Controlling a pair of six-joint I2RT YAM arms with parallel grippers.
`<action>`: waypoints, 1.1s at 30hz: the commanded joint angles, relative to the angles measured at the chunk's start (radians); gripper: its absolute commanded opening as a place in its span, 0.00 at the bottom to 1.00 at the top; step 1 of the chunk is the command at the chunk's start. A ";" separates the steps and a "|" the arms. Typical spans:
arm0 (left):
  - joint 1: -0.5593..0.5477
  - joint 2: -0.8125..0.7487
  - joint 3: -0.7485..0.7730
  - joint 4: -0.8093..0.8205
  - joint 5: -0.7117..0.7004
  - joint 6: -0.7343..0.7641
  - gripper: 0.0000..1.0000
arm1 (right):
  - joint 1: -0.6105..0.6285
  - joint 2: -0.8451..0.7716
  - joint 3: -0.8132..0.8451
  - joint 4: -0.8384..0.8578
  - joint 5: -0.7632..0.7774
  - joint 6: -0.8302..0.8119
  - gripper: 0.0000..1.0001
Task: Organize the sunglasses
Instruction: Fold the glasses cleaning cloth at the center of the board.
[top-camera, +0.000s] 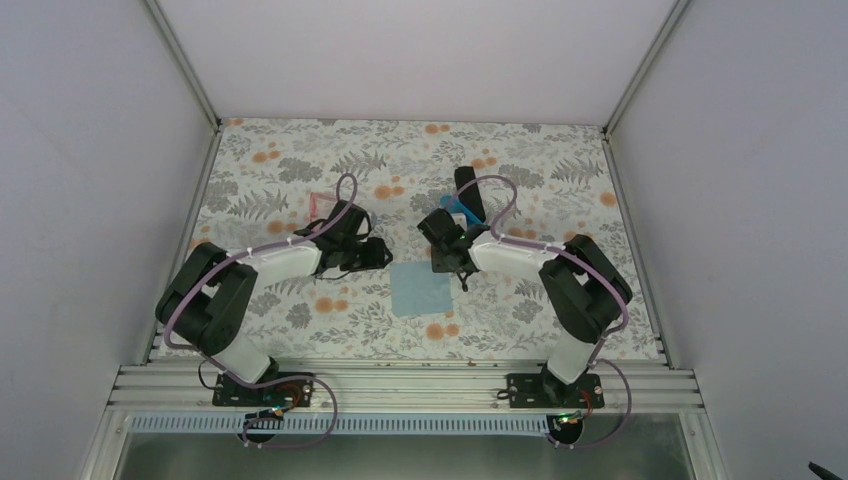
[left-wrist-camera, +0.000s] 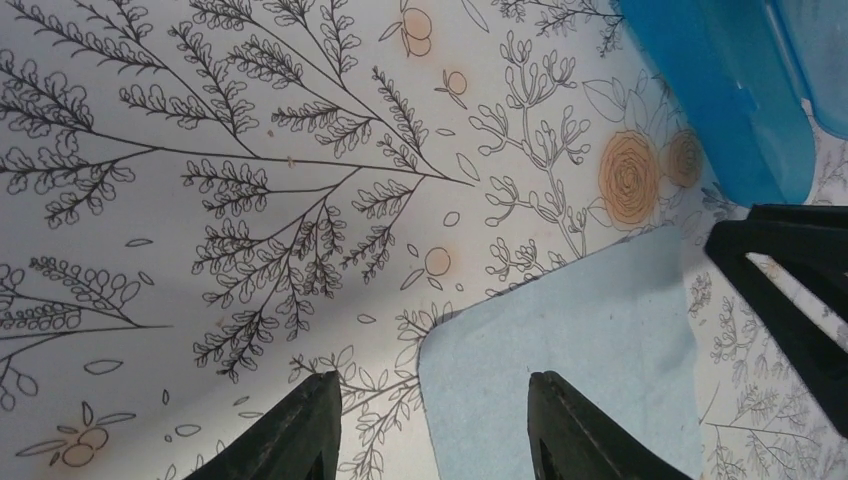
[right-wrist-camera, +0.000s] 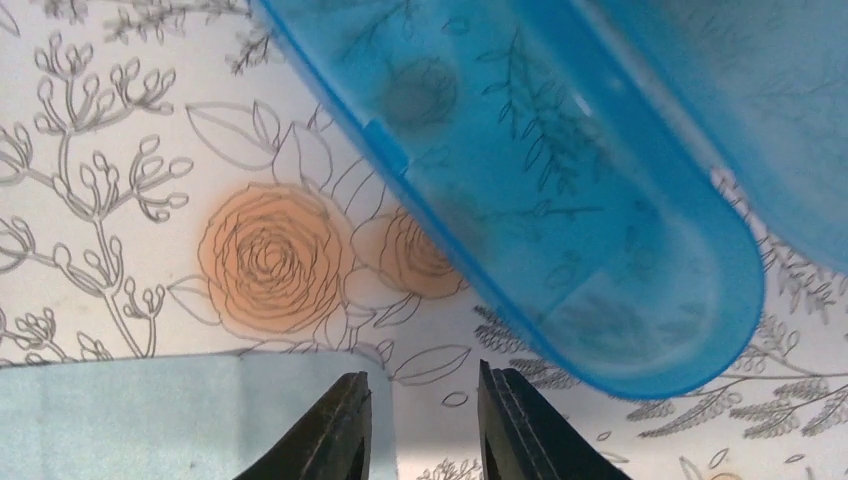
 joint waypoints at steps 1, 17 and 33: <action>-0.006 0.033 0.047 -0.046 -0.024 0.033 0.47 | -0.036 -0.038 -0.020 0.038 -0.029 -0.037 0.30; -0.043 0.169 0.113 -0.142 -0.027 0.033 0.37 | -0.046 0.001 -0.028 0.092 -0.168 -0.123 0.27; -0.073 0.215 0.135 -0.146 -0.009 0.039 0.27 | -0.045 0.034 -0.040 0.084 -0.159 -0.131 0.25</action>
